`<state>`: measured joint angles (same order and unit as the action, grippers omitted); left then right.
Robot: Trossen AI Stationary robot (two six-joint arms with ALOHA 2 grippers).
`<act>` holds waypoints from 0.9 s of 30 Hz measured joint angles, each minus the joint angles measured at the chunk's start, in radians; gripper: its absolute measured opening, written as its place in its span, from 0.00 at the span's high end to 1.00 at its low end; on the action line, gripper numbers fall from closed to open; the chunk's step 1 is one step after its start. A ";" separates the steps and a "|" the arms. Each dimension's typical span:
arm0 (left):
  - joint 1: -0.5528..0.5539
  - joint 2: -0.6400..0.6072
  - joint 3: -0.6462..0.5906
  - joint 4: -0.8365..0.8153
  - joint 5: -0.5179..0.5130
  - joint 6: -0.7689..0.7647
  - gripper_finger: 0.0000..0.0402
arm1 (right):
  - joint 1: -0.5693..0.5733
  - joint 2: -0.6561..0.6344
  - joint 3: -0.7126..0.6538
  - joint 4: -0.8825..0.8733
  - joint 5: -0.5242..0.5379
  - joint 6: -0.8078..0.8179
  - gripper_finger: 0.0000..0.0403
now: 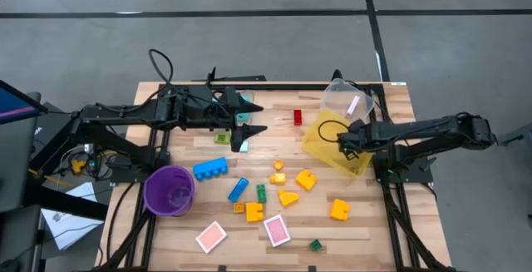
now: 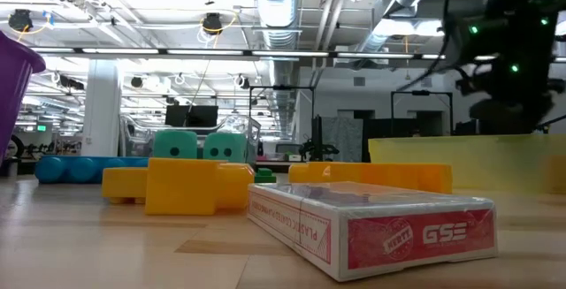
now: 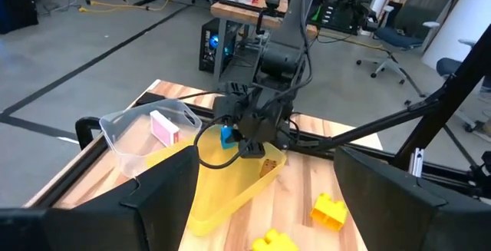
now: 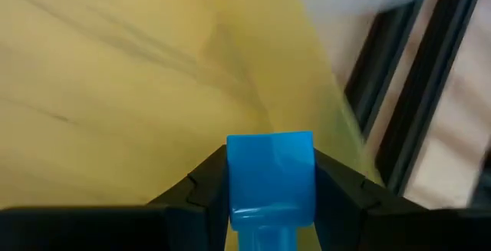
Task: Pick & Place Toys
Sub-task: Put the blue game piece into the yellow bin
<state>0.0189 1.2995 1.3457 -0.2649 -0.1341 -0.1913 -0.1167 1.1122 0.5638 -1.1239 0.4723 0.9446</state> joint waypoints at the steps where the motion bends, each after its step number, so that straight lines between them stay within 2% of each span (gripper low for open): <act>1: 0.000 0.000 0.000 0.000 0.000 -0.001 0.26 | -0.001 0.000 -0.019 0.019 -0.016 0.022 0.67; 7: 0.000 0.000 0.000 0.001 0.000 -0.001 0.26 | 0.000 -0.002 -0.044 0.043 -0.018 0.073 0.67; 20: 0.000 0.000 0.000 0.004 0.000 -0.008 0.26 | -0.004 0.000 -0.043 0.079 0.004 0.043 0.67; 27: 0.000 0.000 0.000 0.004 0.000 -0.009 0.26 | -0.003 0.001 -0.046 0.121 -0.041 0.048 0.51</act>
<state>0.0193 1.2991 1.3457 -0.2610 -0.1341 -0.2000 -0.1200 1.1127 0.5180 -1.0031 0.4318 0.9924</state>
